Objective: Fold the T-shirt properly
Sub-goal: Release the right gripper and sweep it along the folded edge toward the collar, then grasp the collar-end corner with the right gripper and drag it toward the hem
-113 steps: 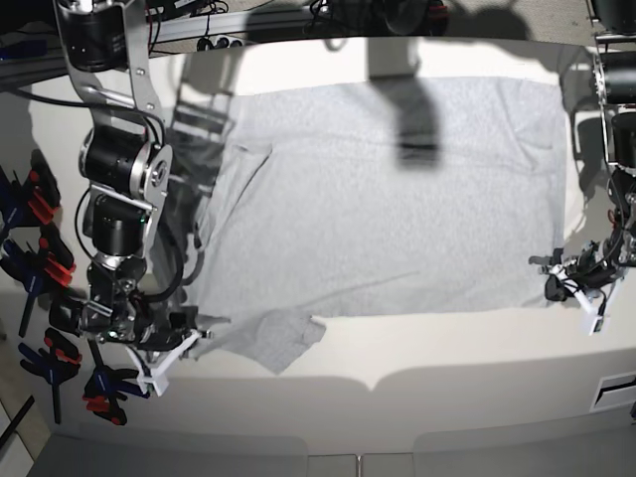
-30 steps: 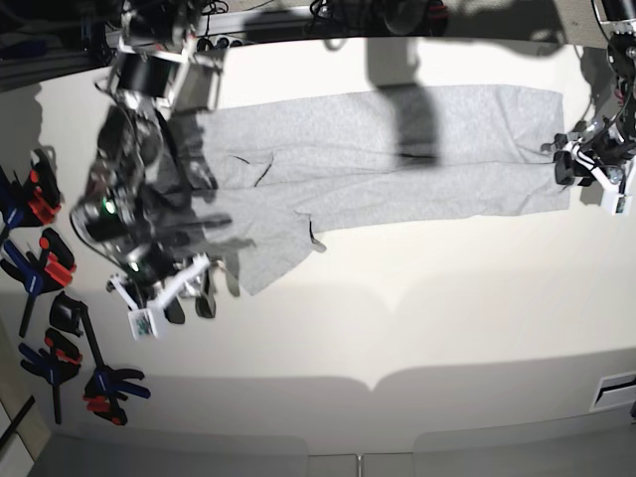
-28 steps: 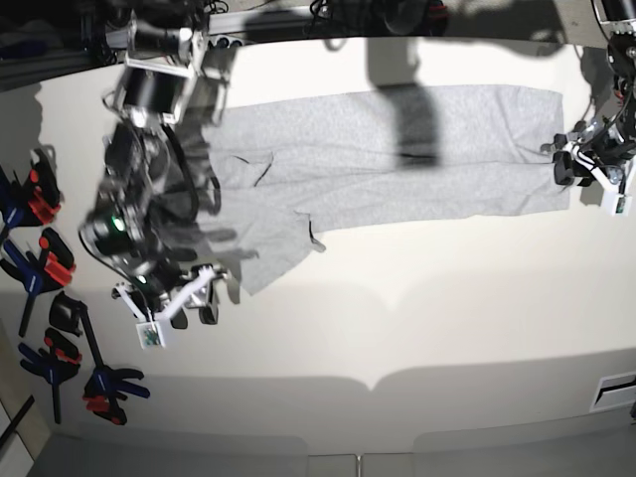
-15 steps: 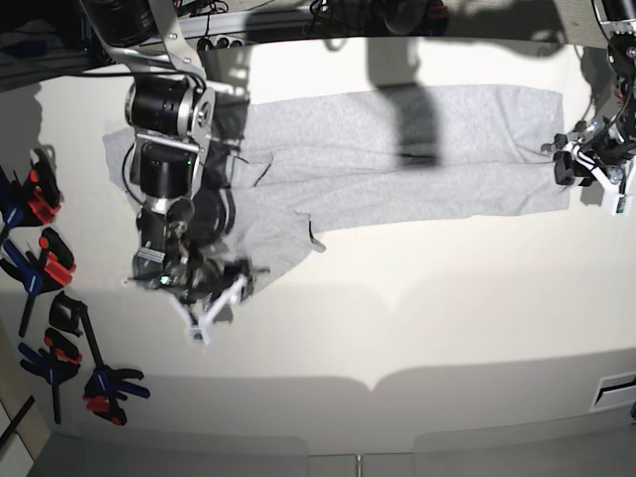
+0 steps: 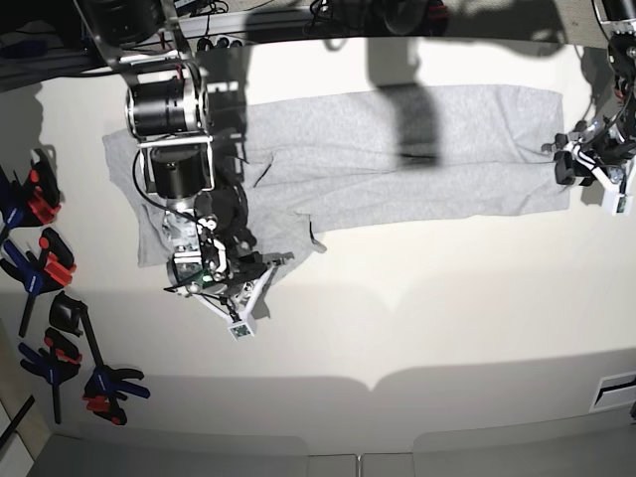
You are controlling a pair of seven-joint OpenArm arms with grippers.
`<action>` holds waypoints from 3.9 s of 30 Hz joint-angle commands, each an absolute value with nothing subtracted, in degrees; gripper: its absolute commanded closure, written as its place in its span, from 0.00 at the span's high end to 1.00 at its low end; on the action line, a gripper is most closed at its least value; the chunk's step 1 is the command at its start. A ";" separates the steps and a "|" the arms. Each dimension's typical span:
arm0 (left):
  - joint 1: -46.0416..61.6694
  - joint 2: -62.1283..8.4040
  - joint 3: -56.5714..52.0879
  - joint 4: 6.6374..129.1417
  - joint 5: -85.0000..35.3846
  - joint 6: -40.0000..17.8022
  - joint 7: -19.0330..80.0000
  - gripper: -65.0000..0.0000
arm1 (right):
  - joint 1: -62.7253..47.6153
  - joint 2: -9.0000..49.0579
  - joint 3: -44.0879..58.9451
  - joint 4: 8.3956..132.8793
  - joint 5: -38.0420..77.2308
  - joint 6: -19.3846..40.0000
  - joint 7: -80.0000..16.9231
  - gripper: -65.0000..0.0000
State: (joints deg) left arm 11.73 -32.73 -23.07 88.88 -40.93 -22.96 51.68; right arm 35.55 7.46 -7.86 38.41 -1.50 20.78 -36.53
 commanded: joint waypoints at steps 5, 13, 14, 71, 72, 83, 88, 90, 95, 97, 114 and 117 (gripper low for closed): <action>11.25 -34.00 -23.68 89.89 -41.47 -23.20 47.40 0.34 | 36.12 8.32 -7.90 46.44 -3.07 18.41 -44.51 0.00; 11.27 -34.00 -23.68 89.89 -41.45 -23.33 46.65 0.34 | 30.57 8.40 -7.86 67.70 -3.03 19.51 -49.93 0.00; 11.27 -34.00 -23.68 89.89 -41.45 -23.33 46.65 0.34 | 28.93 8.40 -7.86 71.16 -3.03 19.51 -51.05 0.00; 11.09 -35.18 -23.64 90.72 -27.03 -35.68 41.39 0.34 | -37.63 23.51 -7.86 124.18 -19.57 11.40 -51.42 0.00; 11.07 -35.35 -23.64 90.72 -27.00 -35.70 41.04 0.34 | -37.63 23.53 -7.86 124.18 -19.57 11.40 -51.42 0.00; 11.11 -35.38 -23.55 90.67 -30.09 -35.83 44.31 0.34 | -37.63 23.53 -7.86 124.18 -19.57 11.42 -51.42 0.00; 11.27 -33.82 -23.53 88.73 -30.11 -35.83 43.55 0.34 | -37.63 23.49 -7.86 124.18 -19.55 11.42 -51.42 0.00; 11.25 -33.34 -23.53 87.35 -30.02 -35.83 42.61 0.34 | -37.63 23.51 -7.86 124.18 -19.55 11.42 -51.46 0.00; 10.59 -33.36 -23.53 86.85 -30.02 -35.68 41.93 0.34 | -37.63 23.51 -7.86 124.18 -19.55 11.42 -51.46 0.00; 10.28 -33.41 -23.53 86.87 -30.04 -35.66 41.89 0.28 | -37.63 23.51 -7.86 124.18 -19.57 11.42 -51.48 0.00; 13.63 -36.10 -23.64 92.16 -34.24 -40.00 42.59 0.00 | -36.84 23.49 -5.30 124.18 -26.83 8.93 -51.92 0.00; 16.49 -38.11 -23.64 92.36 -34.70 -40.00 42.54 0.00 | -36.86 23.49 -3.11 124.16 -26.44 8.88 -52.05 0.00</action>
State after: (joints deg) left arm 16.67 -37.01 -23.05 91.53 -34.11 -40.10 43.38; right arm -36.84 23.00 -3.51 123.02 -25.71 9.98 -52.29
